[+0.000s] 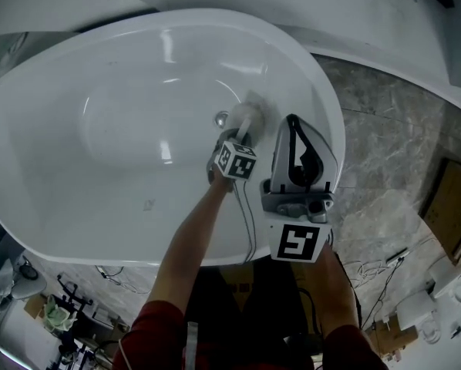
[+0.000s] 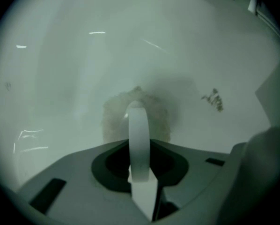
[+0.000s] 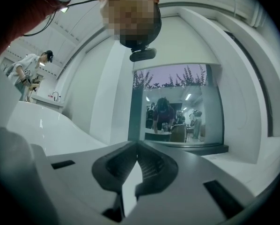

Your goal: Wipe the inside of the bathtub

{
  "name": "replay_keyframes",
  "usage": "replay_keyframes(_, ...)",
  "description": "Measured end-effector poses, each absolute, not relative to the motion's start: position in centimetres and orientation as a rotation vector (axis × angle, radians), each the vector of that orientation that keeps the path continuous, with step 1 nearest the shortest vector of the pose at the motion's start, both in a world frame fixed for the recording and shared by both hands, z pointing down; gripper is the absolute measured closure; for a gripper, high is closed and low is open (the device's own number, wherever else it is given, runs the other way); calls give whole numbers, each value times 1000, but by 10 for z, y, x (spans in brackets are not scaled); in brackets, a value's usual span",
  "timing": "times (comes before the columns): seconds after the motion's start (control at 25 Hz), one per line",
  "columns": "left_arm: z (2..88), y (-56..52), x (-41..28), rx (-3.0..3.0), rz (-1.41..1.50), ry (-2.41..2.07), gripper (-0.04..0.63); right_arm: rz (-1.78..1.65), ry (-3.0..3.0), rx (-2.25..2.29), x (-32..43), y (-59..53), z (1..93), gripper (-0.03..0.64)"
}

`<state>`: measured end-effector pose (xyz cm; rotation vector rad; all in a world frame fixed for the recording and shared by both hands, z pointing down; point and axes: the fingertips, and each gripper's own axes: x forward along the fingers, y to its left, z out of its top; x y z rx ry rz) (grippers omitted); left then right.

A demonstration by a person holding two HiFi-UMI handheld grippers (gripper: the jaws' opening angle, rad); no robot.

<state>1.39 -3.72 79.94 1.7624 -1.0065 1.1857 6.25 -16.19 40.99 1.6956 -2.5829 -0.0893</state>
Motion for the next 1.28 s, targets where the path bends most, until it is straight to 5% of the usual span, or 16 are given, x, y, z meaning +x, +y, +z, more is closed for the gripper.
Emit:
replay_keyframes(0.68, 501, -83, 65, 2223, 830, -1098, 503, -338, -2525, 1885, 97, -139, 241, 604)
replay_keyframes(1.28, 542, -129, 115, 2259, 931, -1073, 503, -332, -2498, 1929, 134, -150, 249, 604)
